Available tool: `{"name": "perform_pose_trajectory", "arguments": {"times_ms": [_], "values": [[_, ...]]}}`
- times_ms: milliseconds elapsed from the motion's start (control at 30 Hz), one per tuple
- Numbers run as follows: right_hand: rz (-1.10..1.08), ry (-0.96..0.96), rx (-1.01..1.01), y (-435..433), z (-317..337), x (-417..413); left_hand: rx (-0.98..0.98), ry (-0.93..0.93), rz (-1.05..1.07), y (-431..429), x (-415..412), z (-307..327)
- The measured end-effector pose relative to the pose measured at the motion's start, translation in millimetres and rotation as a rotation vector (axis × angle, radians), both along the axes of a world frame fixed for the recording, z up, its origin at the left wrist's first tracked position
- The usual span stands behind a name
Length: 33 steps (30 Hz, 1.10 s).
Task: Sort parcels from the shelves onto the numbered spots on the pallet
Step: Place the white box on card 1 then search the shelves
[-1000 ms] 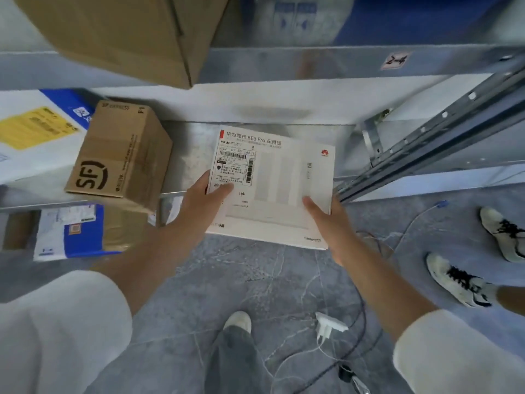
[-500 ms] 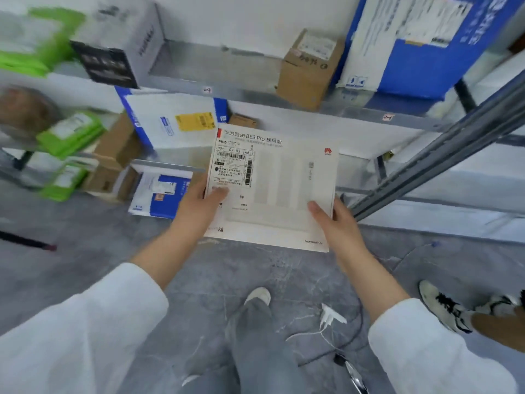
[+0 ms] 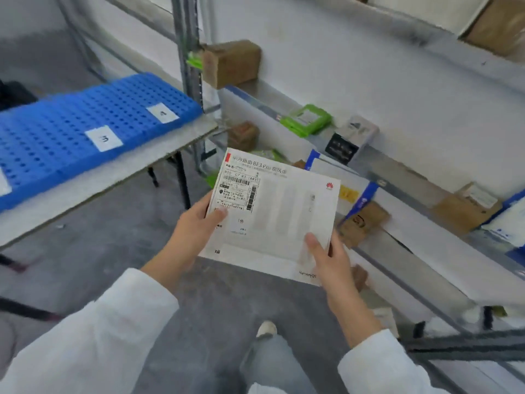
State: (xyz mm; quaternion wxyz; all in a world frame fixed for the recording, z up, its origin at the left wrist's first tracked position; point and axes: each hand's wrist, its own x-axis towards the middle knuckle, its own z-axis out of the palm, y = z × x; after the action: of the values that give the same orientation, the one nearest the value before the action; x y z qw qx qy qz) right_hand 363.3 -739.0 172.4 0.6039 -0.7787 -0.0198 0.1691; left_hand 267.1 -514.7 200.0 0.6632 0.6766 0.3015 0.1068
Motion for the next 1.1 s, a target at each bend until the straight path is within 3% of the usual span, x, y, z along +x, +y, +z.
{"name": "perform_pose_trajectory", "arguments": {"times_ms": [333, 500, 800, 1100], "values": [[0.543, 0.012, 0.028, 214.3, 28.7, -23.9, -0.066, -0.024, 0.556, 122.0, -130.6, 13.0], [0.754, 0.029, 0.052, 315.9, 26.4, -38.5, -0.04, -0.011, 0.713, 180.4, -169.0, 19.5], [1.03, 0.081, 0.093, 490.9, 39.1, -59.4, 0.095, 0.084, 1.016, 288.5, -202.6, 33.0], [1.226, 0.049, 0.1, 605.6, 50.3, -95.7, 0.014, 0.026, 1.246, 357.6, -234.3, 31.8]]}}
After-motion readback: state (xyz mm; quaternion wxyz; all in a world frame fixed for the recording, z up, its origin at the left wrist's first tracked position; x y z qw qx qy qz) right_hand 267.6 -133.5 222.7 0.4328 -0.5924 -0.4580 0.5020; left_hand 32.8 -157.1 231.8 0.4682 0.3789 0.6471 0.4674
